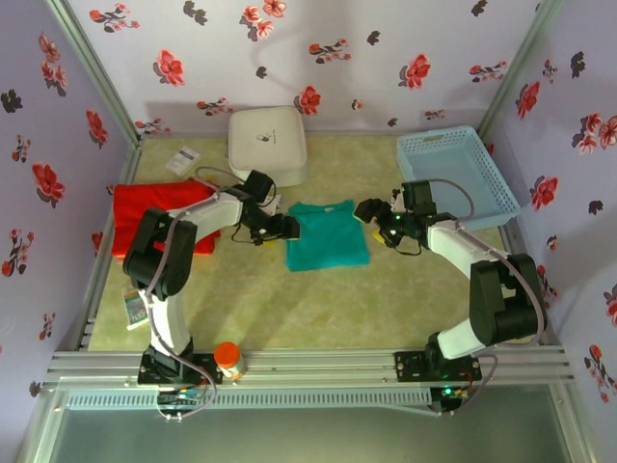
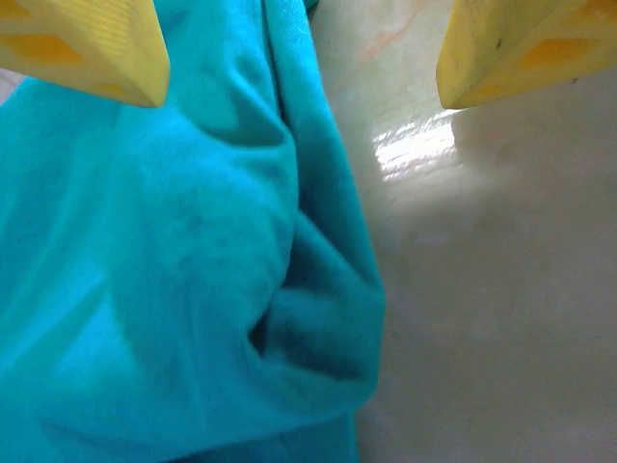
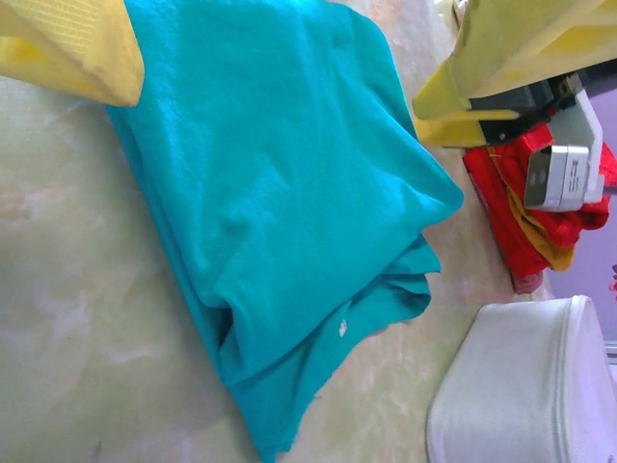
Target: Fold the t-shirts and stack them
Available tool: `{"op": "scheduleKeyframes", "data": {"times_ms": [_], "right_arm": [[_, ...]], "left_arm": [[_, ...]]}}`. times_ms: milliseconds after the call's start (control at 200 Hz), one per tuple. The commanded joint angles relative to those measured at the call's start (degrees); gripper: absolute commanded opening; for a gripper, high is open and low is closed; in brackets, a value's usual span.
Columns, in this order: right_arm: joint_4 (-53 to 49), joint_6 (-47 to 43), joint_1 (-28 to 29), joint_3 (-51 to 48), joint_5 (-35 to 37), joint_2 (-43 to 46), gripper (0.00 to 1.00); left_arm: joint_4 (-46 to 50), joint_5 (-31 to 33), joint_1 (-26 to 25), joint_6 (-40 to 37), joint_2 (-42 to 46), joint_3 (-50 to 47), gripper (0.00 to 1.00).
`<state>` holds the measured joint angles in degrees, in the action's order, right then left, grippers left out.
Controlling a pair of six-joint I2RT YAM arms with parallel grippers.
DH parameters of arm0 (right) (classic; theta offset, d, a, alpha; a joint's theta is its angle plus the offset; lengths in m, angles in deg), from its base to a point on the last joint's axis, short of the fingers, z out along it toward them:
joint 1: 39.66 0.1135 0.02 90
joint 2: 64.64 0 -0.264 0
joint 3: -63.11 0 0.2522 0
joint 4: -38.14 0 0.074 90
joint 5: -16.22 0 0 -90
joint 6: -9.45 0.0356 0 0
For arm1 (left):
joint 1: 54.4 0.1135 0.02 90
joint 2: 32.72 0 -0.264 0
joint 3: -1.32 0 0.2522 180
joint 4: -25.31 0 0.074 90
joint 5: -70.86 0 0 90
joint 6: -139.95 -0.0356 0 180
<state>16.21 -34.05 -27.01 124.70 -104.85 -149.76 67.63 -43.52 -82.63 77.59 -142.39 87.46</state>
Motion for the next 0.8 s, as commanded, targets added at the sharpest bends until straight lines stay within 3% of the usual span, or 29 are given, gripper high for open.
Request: {"op": "scheduleKeyframes", "data": {"times_ms": [0,425,795], "right_arm": [[-1.1,-0.8,-0.3,-0.2,0.5,1.1,0.84],[-1.5,-0.9,-0.6,0.0,0.2,0.7,0.84],[-2.0,-1.5,-0.8,-0.8,0.3,1.0,0.84]], "left_arm": [[-0.4,-3.3,0.0,-1.2,-1.9,2.6,0.73],[-1.4,-7.8,-2.0,0.0,-7.7,5.5,0.67],[-4.4,-11.6,-2.4,1.1,-8.6,5.7,0.56]]}}
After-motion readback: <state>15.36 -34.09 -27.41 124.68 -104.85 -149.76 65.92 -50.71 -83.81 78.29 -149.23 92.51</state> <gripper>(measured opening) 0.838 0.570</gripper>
